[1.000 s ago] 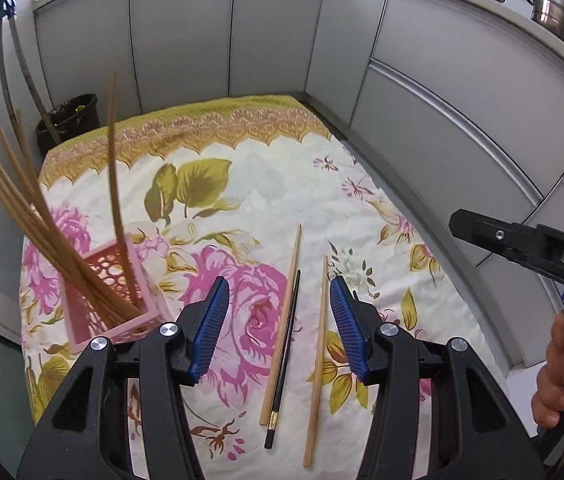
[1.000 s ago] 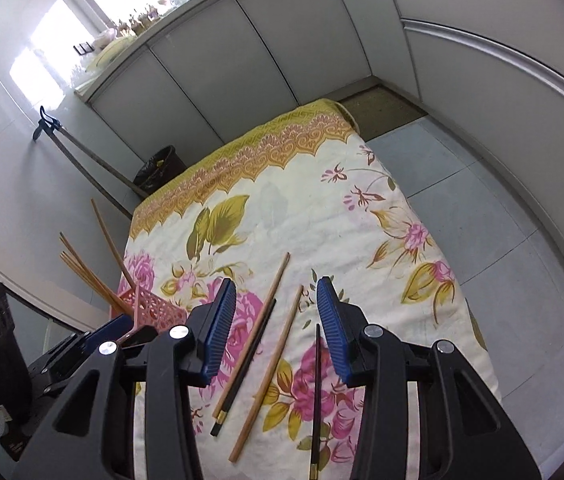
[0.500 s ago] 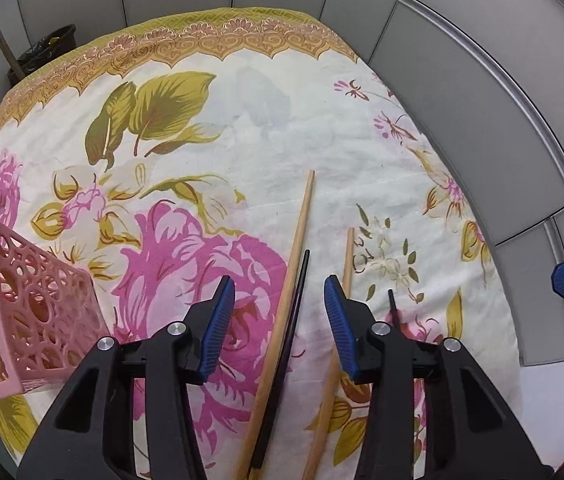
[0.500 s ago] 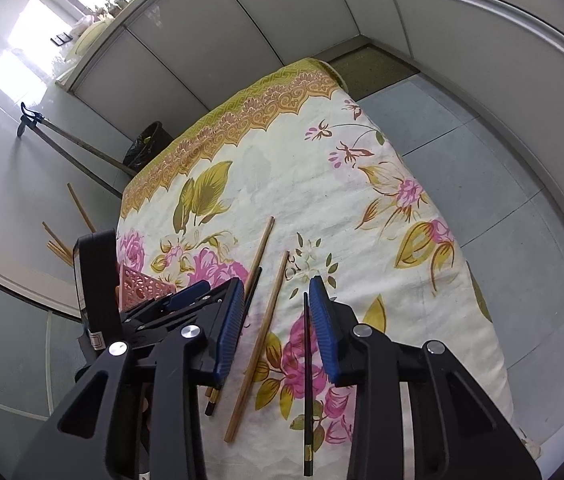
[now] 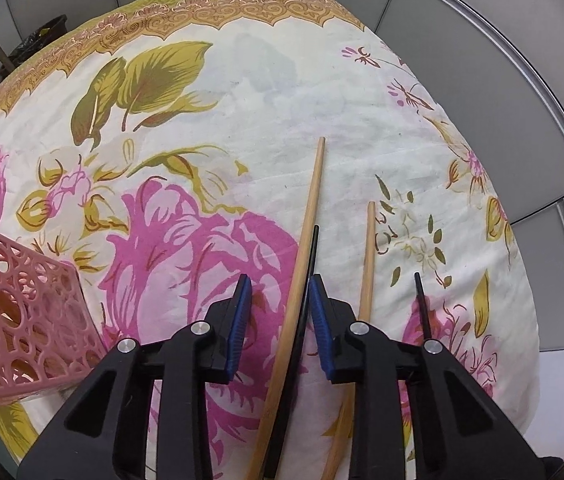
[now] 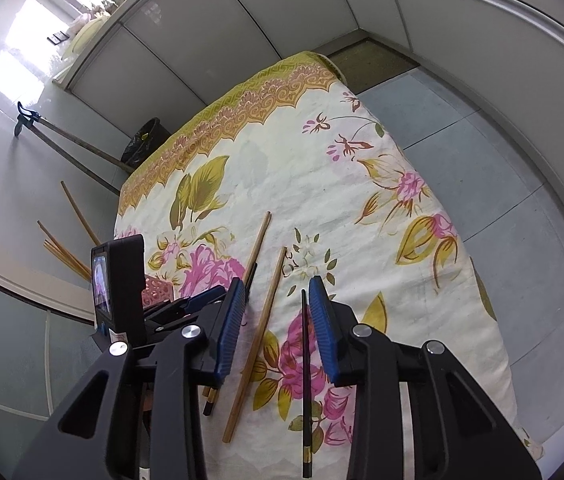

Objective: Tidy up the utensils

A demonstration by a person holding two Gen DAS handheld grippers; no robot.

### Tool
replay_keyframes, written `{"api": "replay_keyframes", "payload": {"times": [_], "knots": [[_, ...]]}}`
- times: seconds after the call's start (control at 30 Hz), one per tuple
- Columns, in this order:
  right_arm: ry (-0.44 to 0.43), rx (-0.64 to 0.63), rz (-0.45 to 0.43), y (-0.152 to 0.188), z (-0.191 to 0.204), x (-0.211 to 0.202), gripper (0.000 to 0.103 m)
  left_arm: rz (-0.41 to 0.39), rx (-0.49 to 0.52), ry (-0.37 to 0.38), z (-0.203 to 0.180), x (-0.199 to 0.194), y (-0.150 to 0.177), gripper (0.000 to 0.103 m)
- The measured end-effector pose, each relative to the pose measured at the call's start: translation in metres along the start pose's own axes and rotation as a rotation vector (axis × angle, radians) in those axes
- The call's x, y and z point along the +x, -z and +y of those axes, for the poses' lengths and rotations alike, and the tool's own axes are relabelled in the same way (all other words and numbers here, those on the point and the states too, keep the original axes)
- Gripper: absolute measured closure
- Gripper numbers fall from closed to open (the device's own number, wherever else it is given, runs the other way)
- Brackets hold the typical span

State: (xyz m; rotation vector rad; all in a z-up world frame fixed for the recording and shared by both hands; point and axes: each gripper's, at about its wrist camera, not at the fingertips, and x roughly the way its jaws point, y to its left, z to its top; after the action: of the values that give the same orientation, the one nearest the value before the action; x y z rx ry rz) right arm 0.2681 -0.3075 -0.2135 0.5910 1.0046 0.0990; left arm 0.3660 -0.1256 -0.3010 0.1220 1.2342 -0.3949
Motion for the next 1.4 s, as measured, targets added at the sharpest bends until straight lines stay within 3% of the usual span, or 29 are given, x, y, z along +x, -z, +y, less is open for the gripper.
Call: {"api": "replay_keyframes", "payload": {"times": [0.13,0.3,0.6,0.7,0.9,1.03,1.3,1.4], "knots": [[0.004,0.000,0.003,0.000,0.000,0.003,0.069,0.003,-0.012,0.022,0.003,-0.001,0.000,0.084],[0.001,-0.006,0.000,0.000,0.001,0.003,0.069,-0.008,-0.044,0.057,0.009,-0.005,-0.002,0.084],[0.006,-0.018,0.013,0.001,0.004,0.006,0.070,-0.005,-0.024,0.019,0.008,-0.001,-0.003,0.086],[0.016,-0.026,0.034,0.003,0.005,0.012,0.072,-0.003,0.032,-0.044,-0.001,0.003,-0.004,0.095],[0.017,0.005,0.087,0.006,-0.002,0.026,0.076,-0.027,0.037,-0.050,-0.001,0.005,-0.006,0.097],[0.020,0.012,0.116,0.006,-0.005,0.036,0.076,-0.112,0.031,-0.023,0.000,-0.021,-0.005,0.097],[0.001,-0.041,0.230,0.020,0.019,0.075,0.076,-0.351,0.009,0.058,-0.004,-0.111,0.006,0.097],[0.034,-0.063,0.264,0.025,0.027,0.092,0.076,-0.429,-0.018,0.092,0.000,-0.144,0.017,0.097]]}}
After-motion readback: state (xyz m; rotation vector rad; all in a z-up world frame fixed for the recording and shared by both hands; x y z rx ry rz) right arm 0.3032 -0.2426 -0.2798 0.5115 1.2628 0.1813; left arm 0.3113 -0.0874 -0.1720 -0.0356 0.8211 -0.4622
